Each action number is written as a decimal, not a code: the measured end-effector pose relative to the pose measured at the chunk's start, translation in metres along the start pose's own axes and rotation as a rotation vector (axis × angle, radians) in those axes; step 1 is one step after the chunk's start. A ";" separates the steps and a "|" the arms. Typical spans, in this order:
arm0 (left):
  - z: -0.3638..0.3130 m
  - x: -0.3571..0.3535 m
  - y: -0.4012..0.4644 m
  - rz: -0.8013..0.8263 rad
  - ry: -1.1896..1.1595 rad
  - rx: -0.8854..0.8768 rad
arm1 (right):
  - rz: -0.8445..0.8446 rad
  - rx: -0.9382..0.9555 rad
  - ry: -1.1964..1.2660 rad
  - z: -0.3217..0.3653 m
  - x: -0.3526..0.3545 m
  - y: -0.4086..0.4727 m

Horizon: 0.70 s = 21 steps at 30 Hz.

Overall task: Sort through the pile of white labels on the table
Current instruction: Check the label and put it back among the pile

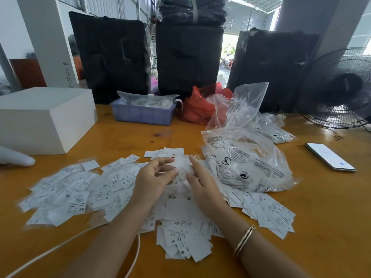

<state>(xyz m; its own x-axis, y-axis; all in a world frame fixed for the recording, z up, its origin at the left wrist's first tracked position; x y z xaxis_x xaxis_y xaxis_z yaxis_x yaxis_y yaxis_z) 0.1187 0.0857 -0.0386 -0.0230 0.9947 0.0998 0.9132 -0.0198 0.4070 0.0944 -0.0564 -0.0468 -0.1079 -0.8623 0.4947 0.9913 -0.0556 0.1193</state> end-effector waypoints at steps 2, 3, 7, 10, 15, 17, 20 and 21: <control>0.000 0.001 -0.001 -0.028 0.024 0.001 | 0.013 0.018 -0.055 0.002 -0.001 -0.001; 0.000 0.001 -0.001 -0.025 0.044 0.003 | 0.016 0.037 -0.096 0.005 -0.002 -0.002; -0.001 -0.001 -0.002 0.006 0.090 -0.006 | 0.036 0.082 -0.150 0.009 -0.011 -0.005; -0.003 0.000 -0.002 0.003 0.100 -0.021 | 0.084 0.109 -0.157 0.009 -0.018 -0.007; -0.003 0.004 0.000 -0.022 0.118 -0.043 | 0.134 0.114 -0.058 0.008 -0.015 -0.004; 0.000 0.012 0.002 -0.098 0.163 -0.035 | 0.048 0.157 -0.102 0.009 -0.007 -0.002; 0.002 0.033 0.007 -0.234 0.323 -0.037 | -0.202 0.210 -0.218 0.011 0.016 0.006; 0.002 0.038 0.009 -0.253 0.391 -0.060 | -0.280 0.221 -0.228 0.012 0.026 0.009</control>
<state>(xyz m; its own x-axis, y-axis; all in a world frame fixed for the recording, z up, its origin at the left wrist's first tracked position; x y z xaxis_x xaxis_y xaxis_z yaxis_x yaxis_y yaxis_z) 0.1267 0.1238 -0.0330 -0.4038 0.8566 0.3212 0.8346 0.2011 0.5129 0.0999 -0.0735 -0.0230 -0.4091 -0.6947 0.5916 0.8840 -0.1412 0.4456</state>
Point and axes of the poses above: each hand's wrist, its own y-axis towards the middle knuckle, its own x-axis out of the back of the hand, z = x × y, the point moved 6 cm from there along y, towards the middle knuckle, and after that the axes turned 10 degrees about -x, right-handed, at the moved point
